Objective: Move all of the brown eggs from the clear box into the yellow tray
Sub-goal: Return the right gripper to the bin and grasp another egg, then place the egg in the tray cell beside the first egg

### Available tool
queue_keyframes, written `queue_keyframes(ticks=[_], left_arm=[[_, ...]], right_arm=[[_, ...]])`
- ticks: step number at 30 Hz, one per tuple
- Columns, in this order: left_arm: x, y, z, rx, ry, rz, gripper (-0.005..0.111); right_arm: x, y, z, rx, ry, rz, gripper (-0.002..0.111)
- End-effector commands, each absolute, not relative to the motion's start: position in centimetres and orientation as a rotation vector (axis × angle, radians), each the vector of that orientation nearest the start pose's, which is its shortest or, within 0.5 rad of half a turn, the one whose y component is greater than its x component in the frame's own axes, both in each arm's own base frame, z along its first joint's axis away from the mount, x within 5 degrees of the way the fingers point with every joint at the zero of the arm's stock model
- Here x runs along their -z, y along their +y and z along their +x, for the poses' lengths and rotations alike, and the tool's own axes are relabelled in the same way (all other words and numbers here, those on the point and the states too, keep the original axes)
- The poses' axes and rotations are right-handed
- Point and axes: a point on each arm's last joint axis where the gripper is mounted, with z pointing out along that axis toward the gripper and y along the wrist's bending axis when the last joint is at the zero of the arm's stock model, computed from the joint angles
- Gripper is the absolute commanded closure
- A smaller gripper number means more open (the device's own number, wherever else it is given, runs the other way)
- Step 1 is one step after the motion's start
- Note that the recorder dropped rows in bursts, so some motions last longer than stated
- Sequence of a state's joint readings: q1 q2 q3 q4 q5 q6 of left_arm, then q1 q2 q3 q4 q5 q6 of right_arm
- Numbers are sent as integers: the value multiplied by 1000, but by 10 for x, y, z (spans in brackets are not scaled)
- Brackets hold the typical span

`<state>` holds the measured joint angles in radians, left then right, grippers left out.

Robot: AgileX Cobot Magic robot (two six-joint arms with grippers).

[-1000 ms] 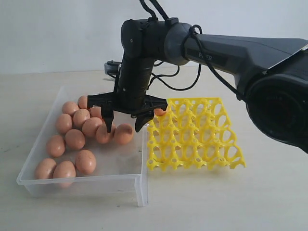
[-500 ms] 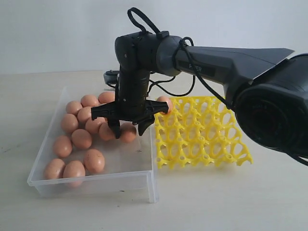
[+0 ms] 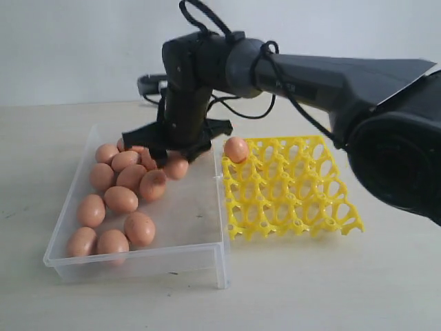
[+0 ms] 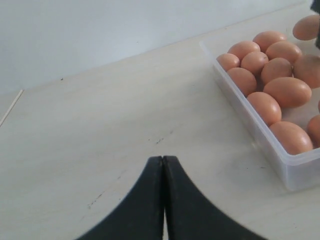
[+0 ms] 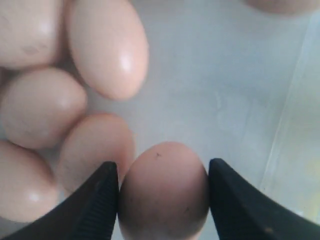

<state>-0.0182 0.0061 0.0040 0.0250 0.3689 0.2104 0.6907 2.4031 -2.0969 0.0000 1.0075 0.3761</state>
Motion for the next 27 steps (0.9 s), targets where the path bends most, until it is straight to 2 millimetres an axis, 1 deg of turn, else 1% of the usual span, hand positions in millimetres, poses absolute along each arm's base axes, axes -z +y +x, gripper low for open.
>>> queue_keyframes(ticks=[1,3,4,5,6,7,8,9,10,11,12,13,14,16,18,20,27], left_arm=[[-181,0,53,-153,1834,222,107],[-181,0,53,-153,1834,222,107],[-181,0,53,-153,1834,222,107],[-181,0,53,-153,1834,222,107],[-181,0,53,-153,1834,222,107],[-181,0,53,-153,1834,222,107],[-181,0,53,-153,1834,222,107],[-181,0,53,-153,1834,222,107],[-181,0,53,-153,1834,222,107],[-181,0,53,-153,1834,222,107],[-181,0,53,-153,1834,222,107],[-181,0,53,-153,1834,222,107],[-181,0,53,-153,1834,222,107],[-181,0,53,-153,1834,222,107],[-181,0,53,-153,1834,222,107],[-181,0,53,-153,1834,222,107],[-181,0,53,-153,1834,222,107]], right_arm=[[-235,325,400,-313,2484,-482,108],[-248,319,400,-266,2376,-519,108],[-252,312,400,-247,2327,-531,108],[-253,301,399,-243,2260,-546,108],[-252,294,397,-265,2229,-541,108],[-243,281,393,-324,2169,-524,108],[-241,272,389,-353,2130,-513,108],[-231,255,384,-406,2067,-483,108],[-225,245,382,-427,2026,-477,108],[-212,227,376,-445,1959,-472,108],[-204,217,374,-447,1934,-462,108],[-190,200,371,-437,1919,-426,108],[-178,184,372,-417,1925,-396,108],[-166,166,375,-390,1915,-372,108],[-156,152,382,-373,1914,-334,108],[-144,146,387,-365,1928,-316,108],[-114,143,391,-361,1963,-312,108]])
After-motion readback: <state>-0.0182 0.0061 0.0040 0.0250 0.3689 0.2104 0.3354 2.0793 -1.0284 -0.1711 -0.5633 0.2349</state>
